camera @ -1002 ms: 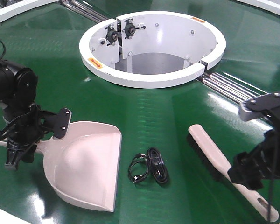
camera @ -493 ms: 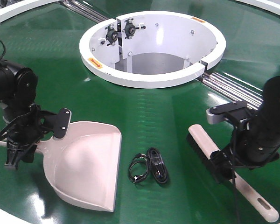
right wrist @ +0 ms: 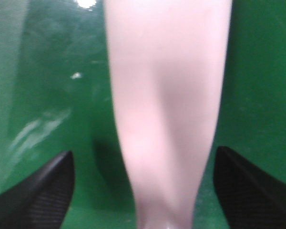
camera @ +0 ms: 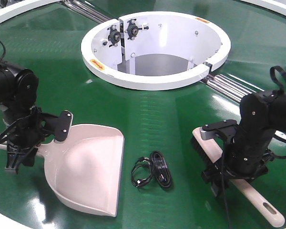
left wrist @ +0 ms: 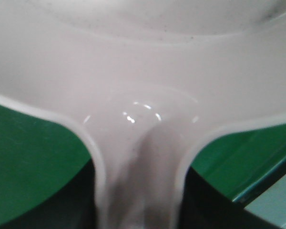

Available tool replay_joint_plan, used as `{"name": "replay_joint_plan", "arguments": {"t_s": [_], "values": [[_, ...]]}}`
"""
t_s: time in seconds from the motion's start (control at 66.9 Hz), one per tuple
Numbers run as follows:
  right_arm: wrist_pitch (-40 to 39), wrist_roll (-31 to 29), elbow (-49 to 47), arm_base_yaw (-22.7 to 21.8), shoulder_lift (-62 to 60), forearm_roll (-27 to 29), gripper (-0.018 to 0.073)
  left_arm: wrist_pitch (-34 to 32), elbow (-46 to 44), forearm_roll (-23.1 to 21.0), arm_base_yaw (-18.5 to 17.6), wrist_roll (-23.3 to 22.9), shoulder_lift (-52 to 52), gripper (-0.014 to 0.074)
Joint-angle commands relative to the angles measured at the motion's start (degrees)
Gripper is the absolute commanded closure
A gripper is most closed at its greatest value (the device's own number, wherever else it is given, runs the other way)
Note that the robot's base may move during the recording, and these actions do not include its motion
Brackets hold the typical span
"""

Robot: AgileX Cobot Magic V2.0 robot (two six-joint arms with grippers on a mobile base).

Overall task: Clean and inspect green conveyor with broom and dustpan
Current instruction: 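Lower the right gripper onto the pink brush handle and grasp it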

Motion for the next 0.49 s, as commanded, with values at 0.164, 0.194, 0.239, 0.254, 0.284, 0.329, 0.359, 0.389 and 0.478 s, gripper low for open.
{"name": "replay_joint_plan", "arguments": {"t_s": [0.164,0.194,0.239,0.254,0.284,0.329,0.359,0.389,0.478], "values": [[1.09,0.07,-1.62,0.06,-0.8,-1.35,0.0283,-0.03,-1.55,0.23,-0.23,-0.56,-2.56,0.0604],[1.09,0.07,-1.62,0.06,-0.8,-1.54,0.0315,-0.03,-1.55,0.23,-0.23,-0.56,-2.56,0.0604],[1.09,-0.06,-1.62,0.06,-0.8,-1.85,0.0371,-0.03,-1.55,0.23,-0.23,-0.56,-2.56,0.0604],[1.09,-0.05,-1.62,0.06,-0.8,-1.85,0.0393,-0.03,-1.55,0.23,-0.23,-0.56,-2.56,0.0604],[1.02,-0.05,-1.62,0.06,-0.8,-2.32,0.044,-0.03,-1.55,0.23,-0.23,-0.56,-2.56,0.0604],[0.81,0.01,-1.62,0.06,-1.01,-2.59,0.0508,-0.03,-1.55,0.23,-0.23,-0.56,-2.56,0.0604],[0.8,0.01,-1.62,0.06,-1.07,-2.68,0.054,-0.03,-1.55,0.23,-0.23,-0.56,-2.56,0.0604],[0.68,0.15,-1.62,0.06,-1.26,-2.68,0.0577,-0.03,-1.55,0.23,-0.23,-0.56,-2.56,0.0604],[0.64,0.89,-1.62,0.06,-2.18,-2.46,0.0571,-0.03,-1.55,0.23,-0.23,-0.56,-2.56,0.0604]]}}
